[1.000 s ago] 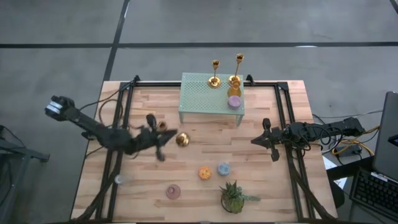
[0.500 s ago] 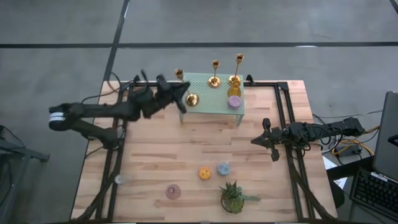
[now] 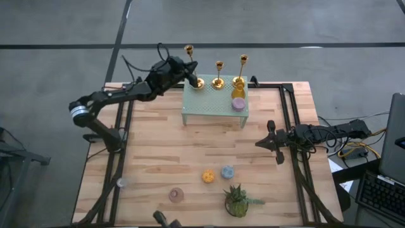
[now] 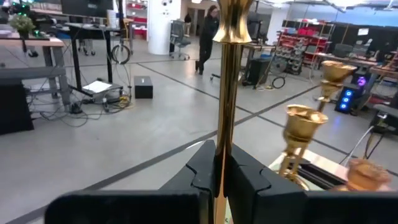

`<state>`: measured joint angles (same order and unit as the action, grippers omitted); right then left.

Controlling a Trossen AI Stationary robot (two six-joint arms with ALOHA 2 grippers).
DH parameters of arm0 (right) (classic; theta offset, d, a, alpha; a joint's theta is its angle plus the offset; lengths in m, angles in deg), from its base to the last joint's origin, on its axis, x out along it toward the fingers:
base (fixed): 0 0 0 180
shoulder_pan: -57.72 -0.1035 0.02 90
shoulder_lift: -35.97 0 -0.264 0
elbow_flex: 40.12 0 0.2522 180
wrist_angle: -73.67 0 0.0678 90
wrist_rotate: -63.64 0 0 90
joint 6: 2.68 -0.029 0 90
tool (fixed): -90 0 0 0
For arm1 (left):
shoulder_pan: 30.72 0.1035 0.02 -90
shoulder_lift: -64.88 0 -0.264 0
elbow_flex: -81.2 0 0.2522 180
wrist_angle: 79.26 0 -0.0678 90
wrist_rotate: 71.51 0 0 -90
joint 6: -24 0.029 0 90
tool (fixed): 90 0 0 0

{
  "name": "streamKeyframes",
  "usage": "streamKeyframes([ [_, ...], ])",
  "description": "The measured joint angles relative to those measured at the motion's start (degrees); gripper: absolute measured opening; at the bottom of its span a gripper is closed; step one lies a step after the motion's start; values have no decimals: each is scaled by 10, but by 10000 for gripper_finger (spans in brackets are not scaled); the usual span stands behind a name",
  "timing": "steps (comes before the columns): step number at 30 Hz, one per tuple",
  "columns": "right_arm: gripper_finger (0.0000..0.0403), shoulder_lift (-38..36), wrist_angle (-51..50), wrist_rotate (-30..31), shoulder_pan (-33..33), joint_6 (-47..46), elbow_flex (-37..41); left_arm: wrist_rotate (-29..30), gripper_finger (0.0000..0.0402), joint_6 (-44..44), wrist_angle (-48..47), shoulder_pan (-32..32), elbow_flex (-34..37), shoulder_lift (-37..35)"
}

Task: Pick & Place candle stick holders
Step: Put the gold candle holder on the shelf

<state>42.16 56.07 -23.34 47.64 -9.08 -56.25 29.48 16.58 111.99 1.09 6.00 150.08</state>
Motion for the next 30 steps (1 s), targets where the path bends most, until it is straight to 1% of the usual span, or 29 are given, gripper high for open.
streamKeyframes([
  [3,18,0,0,0,0,0,0,-11,26,20,0,3,-17,24],
  [9,18,0,0,0,0,0,0,-12,21,43,0,3,-50,63],
  [13,18,0,0,0,0,0,0,-10,28,48,-1,4,-58,68],
  [20,18,0,0,0,0,0,0,-10,26,48,-15,4,-58,67],
  [25,18,0,0,0,0,0,0,-11,44,50,-43,4,-59,66],
  [30,18,0,0,0,0,0,0,-13,79,53,-66,4,-59,66],
])
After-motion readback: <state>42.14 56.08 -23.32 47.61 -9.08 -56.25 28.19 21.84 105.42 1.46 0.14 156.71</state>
